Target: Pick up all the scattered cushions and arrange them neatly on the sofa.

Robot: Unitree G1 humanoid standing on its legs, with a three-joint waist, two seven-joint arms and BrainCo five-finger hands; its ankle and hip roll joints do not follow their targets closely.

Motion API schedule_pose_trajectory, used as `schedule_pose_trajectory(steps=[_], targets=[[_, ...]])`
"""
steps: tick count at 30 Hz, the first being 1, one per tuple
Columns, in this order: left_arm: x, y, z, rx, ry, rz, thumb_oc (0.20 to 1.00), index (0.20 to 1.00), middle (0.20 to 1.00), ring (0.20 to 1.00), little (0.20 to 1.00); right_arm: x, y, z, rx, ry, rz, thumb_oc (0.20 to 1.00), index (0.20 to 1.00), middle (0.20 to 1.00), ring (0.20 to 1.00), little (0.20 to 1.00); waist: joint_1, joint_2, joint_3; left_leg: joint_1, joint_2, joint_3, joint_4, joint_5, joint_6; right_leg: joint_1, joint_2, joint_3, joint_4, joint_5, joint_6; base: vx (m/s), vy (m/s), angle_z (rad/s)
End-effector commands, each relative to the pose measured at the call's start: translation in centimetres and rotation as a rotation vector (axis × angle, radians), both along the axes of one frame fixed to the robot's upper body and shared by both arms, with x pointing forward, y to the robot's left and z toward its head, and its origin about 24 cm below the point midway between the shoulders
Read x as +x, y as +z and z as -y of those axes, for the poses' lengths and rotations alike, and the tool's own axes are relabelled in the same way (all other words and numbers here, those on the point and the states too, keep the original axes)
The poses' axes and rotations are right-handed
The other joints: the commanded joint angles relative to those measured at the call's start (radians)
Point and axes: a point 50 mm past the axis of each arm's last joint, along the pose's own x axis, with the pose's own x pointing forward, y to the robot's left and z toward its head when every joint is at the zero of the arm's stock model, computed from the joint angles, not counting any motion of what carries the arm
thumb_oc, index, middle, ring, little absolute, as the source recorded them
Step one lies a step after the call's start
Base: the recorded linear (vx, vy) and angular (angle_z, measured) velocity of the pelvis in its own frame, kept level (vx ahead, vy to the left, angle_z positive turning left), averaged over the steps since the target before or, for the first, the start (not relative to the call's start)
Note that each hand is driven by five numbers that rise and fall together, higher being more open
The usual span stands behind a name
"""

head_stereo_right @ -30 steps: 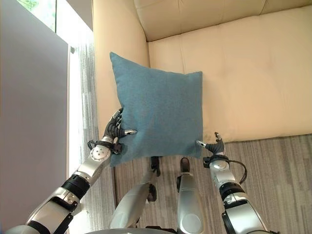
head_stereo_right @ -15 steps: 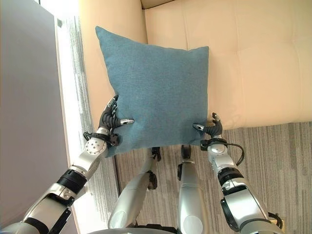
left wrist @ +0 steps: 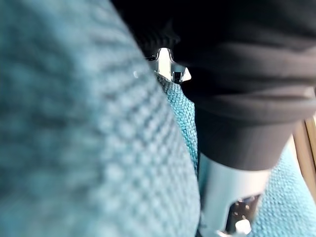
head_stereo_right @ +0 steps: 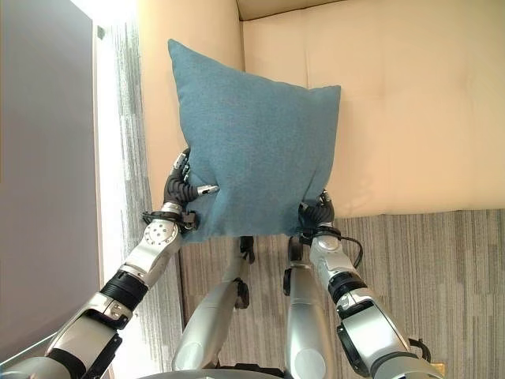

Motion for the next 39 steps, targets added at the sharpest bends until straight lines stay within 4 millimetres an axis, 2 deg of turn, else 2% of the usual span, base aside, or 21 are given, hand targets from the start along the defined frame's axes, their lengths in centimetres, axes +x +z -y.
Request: schedule_pose_trajectory(steps=[1, 2, 3, 7, 10, 11, 13, 18, 21, 24, 27, 30, 32, 33, 35, 39], targets=[[0.4, 2.6, 4.3, -0.047, -0.136, 0.101, 1.000, 1.000, 1.000, 1.000, 1.000, 1.5, 4.5, -12.4, 0.160, 0.386, 0.194, 0.771, 0.771, 0.771, 0.771, 0.771, 0.009, -0.049, 0.001, 0.109, -0.049, 0.013, -0.013, -0.093, -0.027, 0.173, -0.057, 0.005, -0.497, 0.272, 0.153, 0.00, 0.000, 0.00], [0.4, 2.4, 4.4, -0.054, -0.134, 0.095, 0.338, 0.338, 0.338, 0.338, 0.338, 1.4, 4.7, -12.9, 0.180, 0.404, 0.204, 0.200, 0.200, 0.200, 0.200, 0.200, 0.012, -0.050, -0.002, 0.119, -0.048, 0.012, -0.013, -0.094, -0.028, 0.184, -0.057, 0.005, -0.499, 0.270, 0.154, 0.00, 0.000, 0.00], [0.3, 2.2, 4.1, -0.075, -0.126, 0.085, 0.200, 0.200, 0.200, 0.200, 0.200, 1.2, 4.9, -12.8, 0.183, 0.408, 0.226, 0.200, 0.200, 0.200, 0.200, 0.200, 0.013, -0.057, -0.006, 0.138, -0.045, 0.011, -0.013, -0.097, -0.028, 0.206, -0.056, 0.001, -0.500, 0.266, 0.154, 0.00, 0.000, 0.00], [-0.1, 1.1, 3.4, -0.098, -0.104, 0.047, 0.200, 0.200, 0.200, 0.200, 0.200, 0.9, 4.9, -11.7, 0.180, 0.373, 0.245, 0.200, 0.200, 0.200, 0.200, 0.200, 0.010, -0.075, -0.019, 0.177, -0.042, 0.008, -0.013, -0.110, -0.023, 0.248, -0.056, 0.002, -0.503, 0.258, 0.155, 0.03, -0.001, 0.03], [-0.8, -0.5, 0.9, -0.132, -0.026, -0.002, 0.200, 0.200, 0.200, 0.200, 0.200, 0.3, 5.5, -10.2, 0.213, 0.333, 0.306, 0.200, 0.200, 0.200, 0.200, 0.200, 0.004, -0.105, -0.042, 0.245, -0.038, 0.016, -0.013, -0.134, -0.009, 0.315, -0.052, 0.006, -0.505, 0.243, 0.153, 0.09, 0.025, -0.04], [-1.8, -1.4, -0.6, -0.187, 0.022, -0.025, 0.200, 0.200, 0.200, 0.200, 0.200, -0.6, 5.4, -9.3, 0.263, 0.306, 0.329, 0.200, 0.200, 0.200, 0.200, 0.200, 0.004, -0.125, -0.061, 0.306, -0.037, 0.024, -0.013, -0.158, 0.001, 0.375, -0.043, 0.004, -0.506, 0.229, 0.155, 0.09, 0.017, -0.22], [-2.3, -1.8, -1.2, -0.204, 0.039, -0.030, 0.200, 0.200, 0.200, 0.200, 0.200, -1.1, 5.2, -8.9, 0.280, 0.294, 0.337, 0.200, 0.200, 0.200, 0.200, 0.200, 0.004, -0.132, -0.074, 0.327, -0.037, 0.029, -0.013, -0.165, 0.004, 0.395, -0.042, 0.005, -0.507, 0.224, 0.157, 0.11, 0.040, -0.27], [-6.2, -4.4, -3.8, -0.235, 0.078, -0.095, 0.200, 0.200, 0.200, 0.200, 0.200, -4.4, 3.1, -4.9, 0.237, 0.227, 0.322, 0.200, 0.200, 0.200, 0.200, 0.200, 0.004, -0.160, -0.171, 0.450, -0.033, 0.040, -0.008, -0.213, 0.022, 0.511, -0.037, 0.014, -0.507, 0.190, 0.167, 0.15, 0.080, -0.06], [-8.0, -5.6, -4.6, -0.225, 0.083, -0.142, 0.200, 0.200, 0.200, 0.200, 0.200, -6.0, 2.2, -3.4, 0.198, 0.196, 0.300, 0.200, 0.200, 0.200, 0.200, 0.200, 0.007, -0.172, -0.215, 0.510, -0.033, 0.032, 0.001, -0.237, 0.031, 0.569, -0.037, 0.009, -0.497, 0.173, 0.165, 0.12, 0.092, -0.09], [-9.1, -6.1, -5.0, -0.217, 0.083, -0.171, 0.200, 0.200, 0.200, 0.200, 0.200, -6.9, 1.7, -3.1, 0.164, 0.196, 0.282, 0.200, 0.200, 0.200, 0.200, 0.200, 0.016, -0.178, -0.231, 0.565, -0.035, 0.023, 0.000, -0.250, 0.046, 0.582, -0.036, 0.004, -0.408, 0.148, 0.168, 0.03, 0.112, -0.05], [-9.3, -5.9, -4.9, -0.201, 0.067, -0.167, 0.200, 0.200, 0.200, 0.200, 0.200, -7.3, 1.6, -3.3, 0.165, 0.203, 0.280, 0.200, 0.200, 0.200, 0.200, 0.200, 0.019, -0.178, -0.217, 0.595, -0.034, 0.021, -0.002, -0.258, 0.064, 0.563, -0.029, 0.018, -0.281, 0.115, 0.185, -0.03, 0.084, -0.11], [-9.2, -5.6, -4.5, -0.164, 0.032, -0.156, 0.200, 0.200, 0.200, 0.200, 0.200, -7.8, 1.2, -3.4, 0.190, 0.197, 0.273, 0.200, 0.200, 0.200, 0.200, 0.200, 0.008, -0.177, -0.209, 0.610, -0.034, 0.000, 0.002, -0.262, 0.069, 0.540, -0.018, 0.073, -0.234, 0.094, 0.190, 0.00, -0.005, -0.20], [-9.0, -5.4, -4.5, -0.154, 0.028, -0.147, 0.200, 0.200, 0.200, 0.200, 0.200, -7.6, 1.5, -3.6, 0.187, 0.211, 0.287, 0.200, 0.200, 0.200, 0.200, 0.200, 0.014, -0.179, -0.211, 0.609, -0.027, 0.005, 0.004, -0.266, 0.066, 0.546, -0.043, 0.073, -0.267, 0.109, 0.189, 0.05, -0.164, -0.07], [-8.9, -5.1, -4.5, -0.159, 0.028, -0.132, 0.200, 0.200, 0.200, 0.200, 0.200, -7.3, 2.2, -4.0, 0.183, 0.235, 0.309, 0.200, 0.200, 0.200, 0.200, 0.200, 0.026, -0.183, -0.211, 0.605, -0.011, 0.012, 0.014, -0.271, 0.058, 0.544, -0.085, 0.045, -0.294, 0.134, 0.192, 0.08, -0.267, -0.16], [-9.1, -5.2, -4.6, -0.163, 0.029, -0.135, 0.200, 0.200, 0.200, 0.200, 0.200, -7.4, 2.4, -4.3, 0.172, 0.267, 0.314, 0.200, 0.200, 0.200, 0.200, 0.200, 0.037, -0.203, -0.222, 0.613, 0.004, 0.023, 0.021, -0.279, 0.038, 0.568, -0.115, -0.002, -0.343, 0.148, 0.196, 0.17, -0.339, -0.38], [-9.0, -5.7, -3.7, -0.203, 0.008, -0.162, 0.200, 0.200, 0.200, 0.200, 0.200, -7.9, 2.2, -3.0, 0.136, 0.239, 0.303, 0.200, 0.200, 0.200, 0.200, 0.200, 0.023, -0.222, -0.227, 0.591, 0.065, 0.000, 0.072, -0.271, -0.018, 0.620, -0.074, -0.027, -0.399, 0.129, 0.169, 0.12, -0.369, 0.02]])
